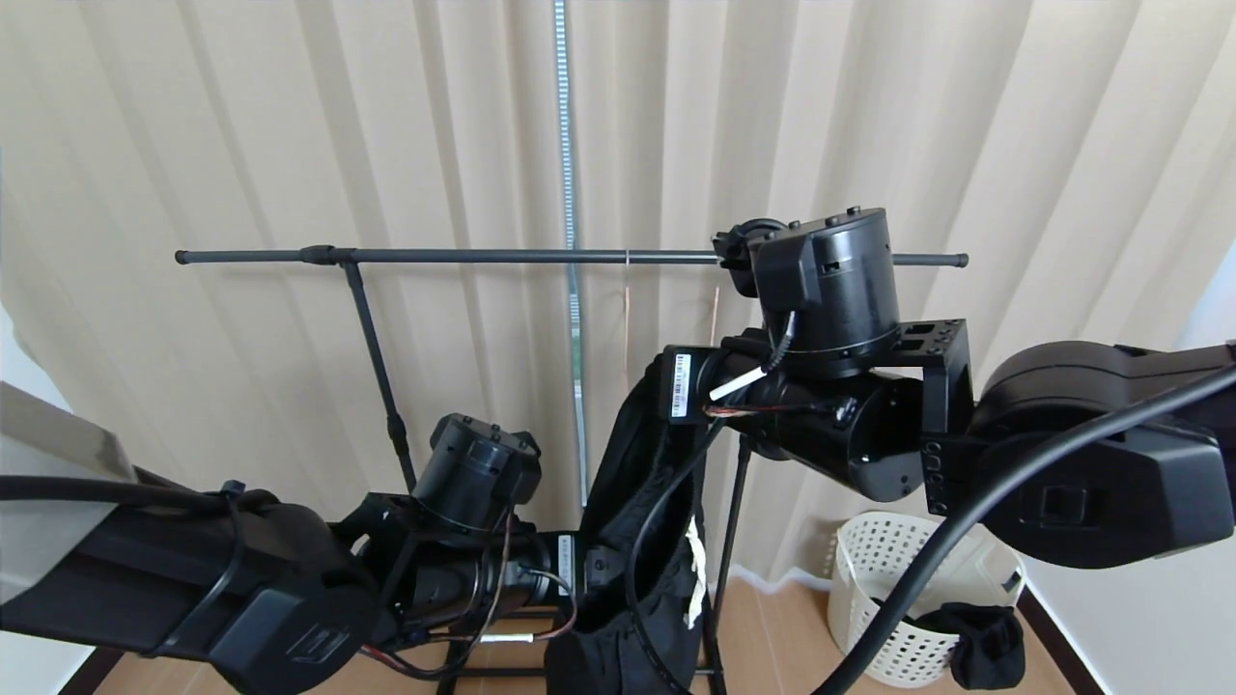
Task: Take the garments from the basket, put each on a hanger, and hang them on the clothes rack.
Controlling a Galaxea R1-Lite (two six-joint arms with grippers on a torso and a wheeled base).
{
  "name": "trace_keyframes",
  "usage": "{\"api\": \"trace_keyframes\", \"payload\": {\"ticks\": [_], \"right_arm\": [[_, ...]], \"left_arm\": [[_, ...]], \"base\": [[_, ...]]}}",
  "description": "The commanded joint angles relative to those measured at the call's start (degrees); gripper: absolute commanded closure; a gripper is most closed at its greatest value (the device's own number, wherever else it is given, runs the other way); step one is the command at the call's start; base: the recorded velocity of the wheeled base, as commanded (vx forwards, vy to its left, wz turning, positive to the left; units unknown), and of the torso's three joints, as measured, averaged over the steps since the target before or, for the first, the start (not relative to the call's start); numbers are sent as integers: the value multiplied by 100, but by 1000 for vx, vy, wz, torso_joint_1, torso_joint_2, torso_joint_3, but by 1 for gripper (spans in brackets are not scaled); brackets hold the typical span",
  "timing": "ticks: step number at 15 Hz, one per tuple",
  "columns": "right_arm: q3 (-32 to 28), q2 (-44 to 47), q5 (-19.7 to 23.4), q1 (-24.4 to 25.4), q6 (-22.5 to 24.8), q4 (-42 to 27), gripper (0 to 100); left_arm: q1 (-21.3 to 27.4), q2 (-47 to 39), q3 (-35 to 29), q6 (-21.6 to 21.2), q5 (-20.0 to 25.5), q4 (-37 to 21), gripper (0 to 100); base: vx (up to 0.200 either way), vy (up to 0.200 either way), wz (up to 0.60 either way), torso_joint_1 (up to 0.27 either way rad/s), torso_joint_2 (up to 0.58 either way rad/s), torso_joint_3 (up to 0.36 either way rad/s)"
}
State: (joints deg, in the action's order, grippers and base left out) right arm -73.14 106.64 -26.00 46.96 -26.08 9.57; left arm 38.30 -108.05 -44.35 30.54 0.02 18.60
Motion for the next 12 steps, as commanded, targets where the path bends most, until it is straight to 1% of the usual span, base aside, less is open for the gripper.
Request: {"api": "trace_keyframes", "payload": {"ticks": [1,4,5,8,9,10,12], "right_arm": [[37,-179,-1,33,6,-8,100],[46,-355,-19,33,6,-25,100],[72,-434,-19,6,15,-34,100],[81,-513,-36,-319,41,-34,100],[81,-522,-45,-433,59,-34,100],[90,-557,-63,-583,94,-43,100],[116,-566,-72,-802,252,-43,100]], "left_arm": [[37,-340,-4,-4,-178,73,0],[221,-498,58,-39,-424,82,0],[239,-498,102,-39,-424,82,0],[318,-481,243,-197,-477,108,0],[318,-481,278,-259,-503,170,100],[309,-472,304,-303,-618,346,100],[274,-375,304,-312,-820,399,100]], "base": [[0,0,0,0,0,0],[0,0,0,0,0,0],[0,0,0,0,0,0],[0,0,0,0,0,0],[0,0,0,0,0,0],[0,0,0,0,0,0],[0,0,0,0,0,0]]}}
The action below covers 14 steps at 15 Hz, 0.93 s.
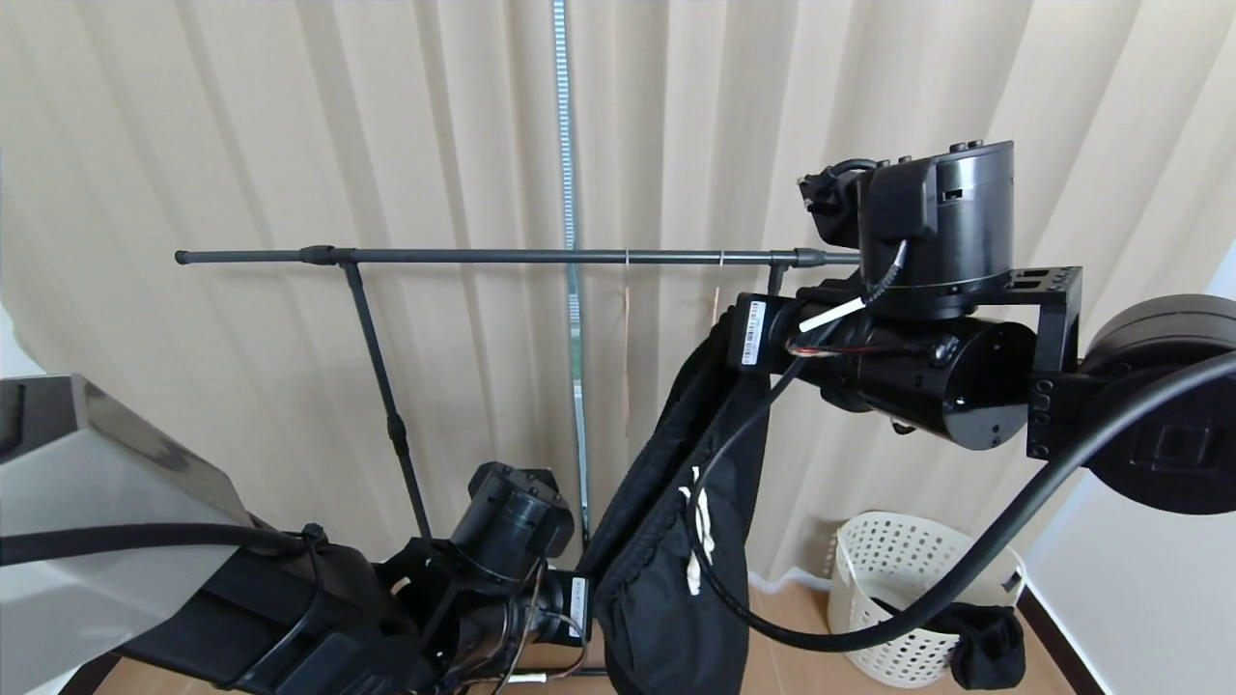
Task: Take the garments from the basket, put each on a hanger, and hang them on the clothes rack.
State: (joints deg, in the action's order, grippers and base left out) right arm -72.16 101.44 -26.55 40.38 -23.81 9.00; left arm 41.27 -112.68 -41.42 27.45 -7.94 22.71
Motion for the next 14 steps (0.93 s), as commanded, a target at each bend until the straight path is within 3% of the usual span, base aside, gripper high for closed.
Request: {"api": "trace_keyframes", "payload": {"ticks": [1,4,8,14], "right_arm": [[35,-36,-43,-267,131,14,100],[378,-28,-184,-531,728,23,100],[1362,34,-201,-575,1836,58,100],[1538,52,-395,-821,2135,76,100]], "left_arm": [[-84,237,12,-3,-41,-12,100],[-514,853,29,-196,-24,-56,100],[-1129,1362,-15,-618,-6,-329,100],[-1780,1582,-15,-1462,-33,-724,100]], "base": [[0,0,0,0,0,0],[0,0,0,0,0,0],[0,0,0,0,0,0],[0,0,0,0,0,0]]}}
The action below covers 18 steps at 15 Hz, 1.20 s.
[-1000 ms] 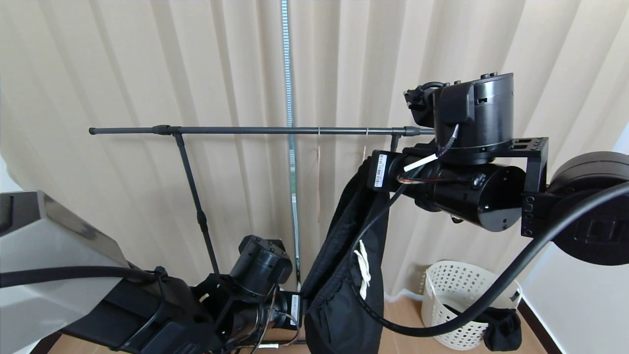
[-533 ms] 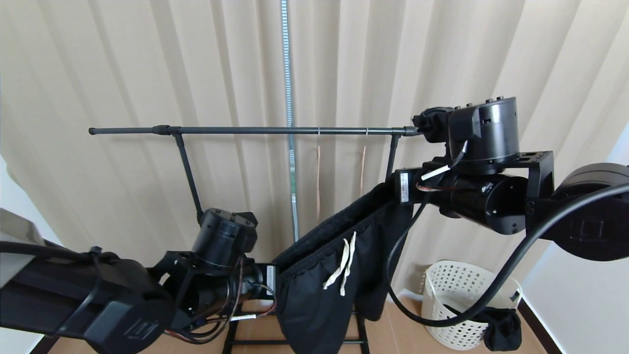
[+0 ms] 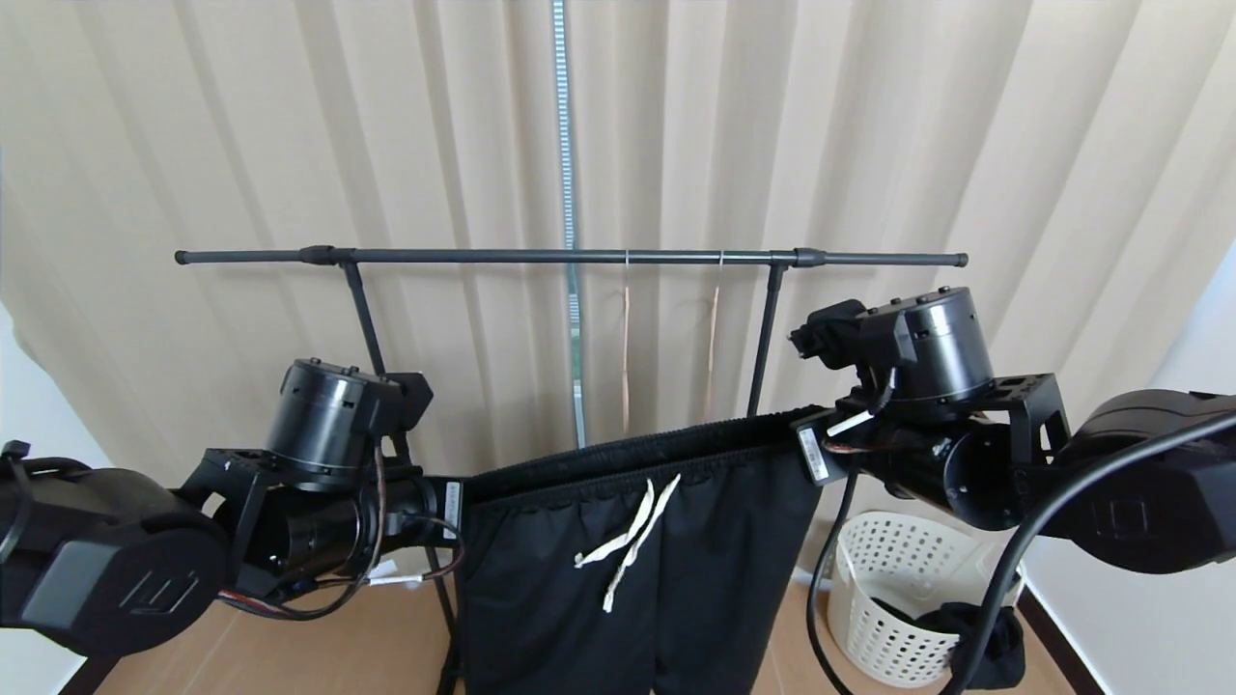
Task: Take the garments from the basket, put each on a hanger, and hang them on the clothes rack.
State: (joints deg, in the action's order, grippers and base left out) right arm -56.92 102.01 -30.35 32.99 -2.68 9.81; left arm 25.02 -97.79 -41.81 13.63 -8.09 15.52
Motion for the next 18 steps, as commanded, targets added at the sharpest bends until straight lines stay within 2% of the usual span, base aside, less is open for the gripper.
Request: {"api": "trace_keyframes", "payload": {"ticks": [1,3,5,6,7,8,11,12,13,14,15,16,17,18], "right_arm": [[14,-15,-14,-108,40,-15,100],[111,-32,-23,-108,101,-32,100],[489,-208,-32,-91,312,-23,100],[858,-392,38,-20,646,-6,100],[1130,-568,179,23,760,-6,100],[1341,-788,443,32,901,-32,100],[1904,-1421,1550,120,1156,-76,100],[1939,-1456,1664,155,1165,-76,100],[2088,-1588,2113,419,1173,-155,100],[2097,-1623,2341,762,1147,-313,100],[2079,-1597,2455,1351,989,-436,100],[2044,-1553,2482,1658,831,-419,100],[1798,-1315,2491,2414,207,-384,100],[1622,-1192,2482,2687,-101,-410,100]], "left_arm": [[-172,103,24,-88,-17,-5,100],[-128,103,68,-97,-8,4,100],[-14,94,-99,-97,18,4,100],[12,41,-556,-124,27,-58,100],[47,-179,-960,-291,45,-146,100],[56,-398,-1373,-475,45,-234,100],[267,-1014,-2736,-563,45,-418,100],[293,-1049,-2859,-581,45,-444,100],[337,-1216,-3421,-633,45,-603,100],[373,-1313,-3746,-625,71,-629,100],[390,-1418,-4072,-616,352,-638,100],[408,-1418,-4159,-616,467,-673,100],[469,-1444,-4282,-616,537,-726,100],[522,-1462,-4326,-616,537,-726,100]], "base": [[0,0,0,0,0,0],[0,0,0,0,0,0],[0,0,0,0,0,0],[0,0,0,0,0,0],[0,0,0,0,0,0],[0,0,0,0,0,0],[0,0,0,0,0,0],[0,0,0,0,0,0],[0,0,0,0,0,0],[0,0,0,0,0,0],[0,0,0,0,0,0],[0,0,0,0,0,0],[0,0,0,0,0,0],[0,0,0,0,0,0]]}}
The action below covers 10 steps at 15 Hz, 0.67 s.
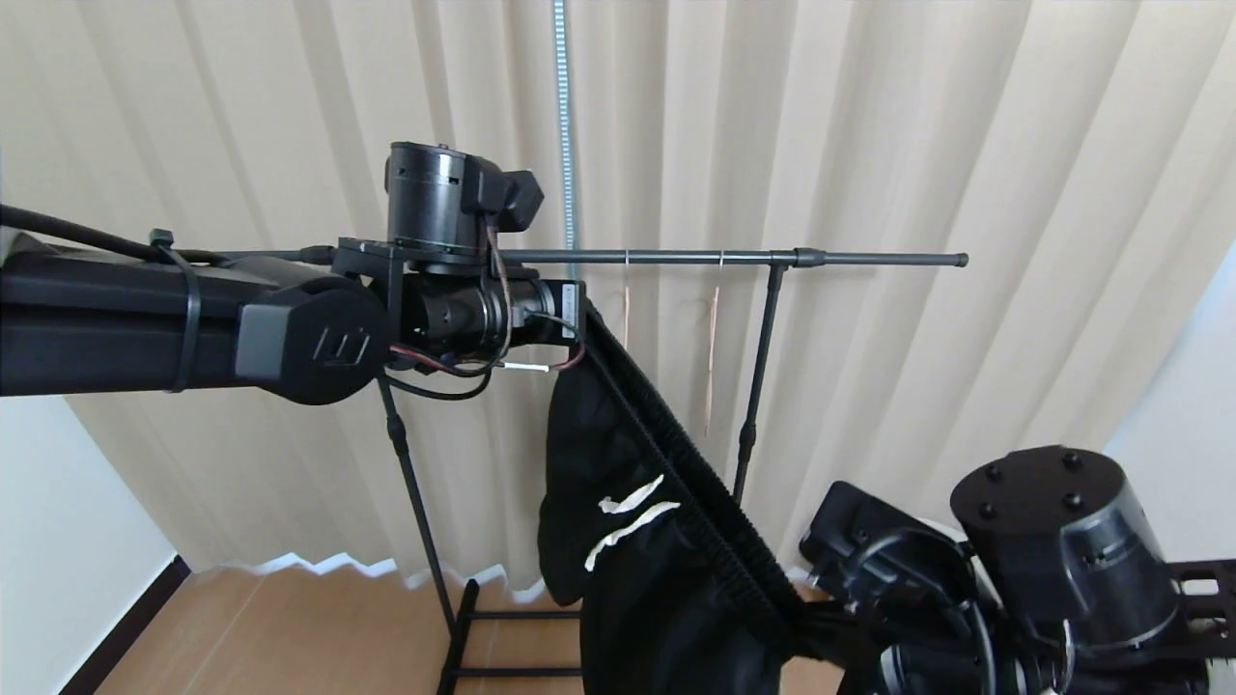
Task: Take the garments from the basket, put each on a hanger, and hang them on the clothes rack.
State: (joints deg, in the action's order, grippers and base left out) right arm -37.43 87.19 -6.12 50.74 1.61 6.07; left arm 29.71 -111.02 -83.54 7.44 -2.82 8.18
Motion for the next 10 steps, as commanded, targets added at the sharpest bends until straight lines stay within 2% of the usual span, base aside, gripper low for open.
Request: {"api": "trace_keyframes", "payload": {"ticks": [1,3,4,6,8,10], "right_arm": [[-863,809,6,1492,-1277,-53,100],[-1636,1494,-118,1755,-1822,-62,100],[-2120,1863,-364,1799,-2138,-71,100],[-2621,2101,-619,1799,-2578,-97,100],[-2524,2048,-636,1685,-2622,-185,100],[-2366,1775,-671,1263,-2622,-528,100]], "left_arm": [[132,-210,-233,3,9,8,100],[202,-341,-347,3,9,8,100],[246,-420,-461,3,9,17,100],[281,-464,-567,12,79,17,100],[264,-464,-558,12,273,-1,100],[220,-447,-532,3,255,-124,100]], "base": [[0,0,0,0,0,0],[0,0,0,0,0,0],[0,0,0,0,0,0],[0,0,0,0,0,0],[0,0,0,0,0,0],[0,0,0,0,0,0]]}}
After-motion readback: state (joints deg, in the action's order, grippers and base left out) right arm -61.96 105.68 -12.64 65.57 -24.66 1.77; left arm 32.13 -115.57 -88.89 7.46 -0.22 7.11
